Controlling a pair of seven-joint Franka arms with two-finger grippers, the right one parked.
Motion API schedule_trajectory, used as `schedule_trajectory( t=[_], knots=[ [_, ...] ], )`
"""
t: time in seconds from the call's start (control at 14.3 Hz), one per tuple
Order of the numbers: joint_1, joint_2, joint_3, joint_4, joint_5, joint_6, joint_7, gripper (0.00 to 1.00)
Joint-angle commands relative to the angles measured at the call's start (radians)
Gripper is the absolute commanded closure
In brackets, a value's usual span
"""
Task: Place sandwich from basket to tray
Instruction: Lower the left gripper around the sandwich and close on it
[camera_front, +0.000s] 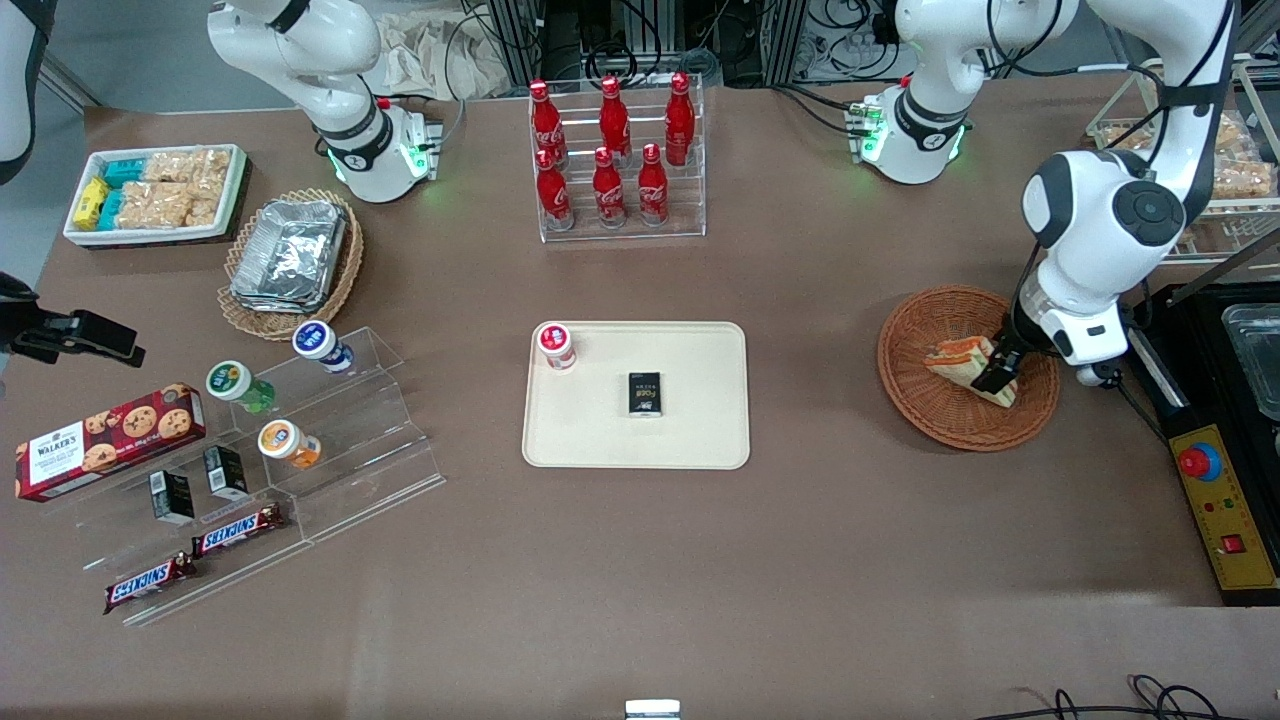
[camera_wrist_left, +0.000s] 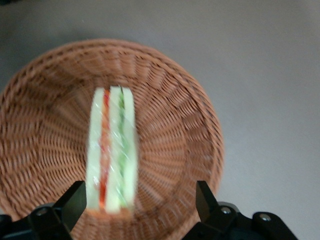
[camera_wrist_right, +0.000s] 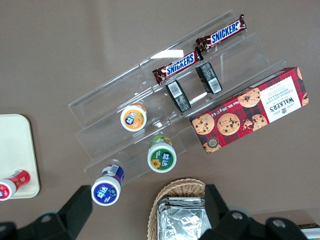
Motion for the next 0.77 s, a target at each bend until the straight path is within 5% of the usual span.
schedule_trajectory(
  t=[0.0,0.7],
  knots=[
    [0.002,0.013,0.010,-0.040,0.007,0.090,-0.003,0.02],
    [0.002,0.065,0.008,-0.074,-0.010,0.168,-0.006,0.02]
  ],
)
